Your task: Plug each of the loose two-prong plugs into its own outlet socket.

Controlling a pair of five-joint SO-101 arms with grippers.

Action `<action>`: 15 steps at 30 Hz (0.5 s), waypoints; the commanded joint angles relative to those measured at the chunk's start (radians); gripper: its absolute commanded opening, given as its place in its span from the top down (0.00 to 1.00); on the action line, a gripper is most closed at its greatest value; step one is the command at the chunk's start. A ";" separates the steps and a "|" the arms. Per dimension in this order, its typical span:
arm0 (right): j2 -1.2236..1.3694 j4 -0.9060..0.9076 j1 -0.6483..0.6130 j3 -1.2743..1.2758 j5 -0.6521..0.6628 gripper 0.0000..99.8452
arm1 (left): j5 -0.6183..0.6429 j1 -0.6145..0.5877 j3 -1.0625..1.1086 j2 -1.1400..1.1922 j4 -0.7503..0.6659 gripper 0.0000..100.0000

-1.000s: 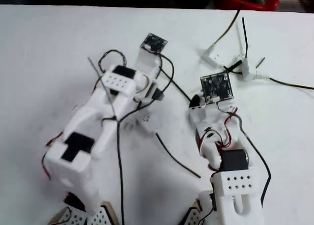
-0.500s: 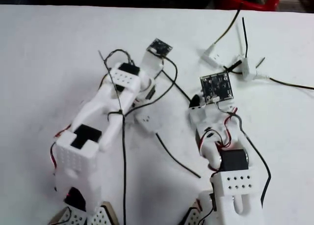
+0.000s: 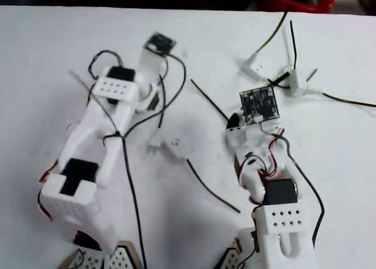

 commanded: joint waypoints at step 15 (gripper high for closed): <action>-0.018 -0.050 -0.035 0.015 0.002 0.98 | -0.054 -0.291 0.035 0.015 -0.163 0.72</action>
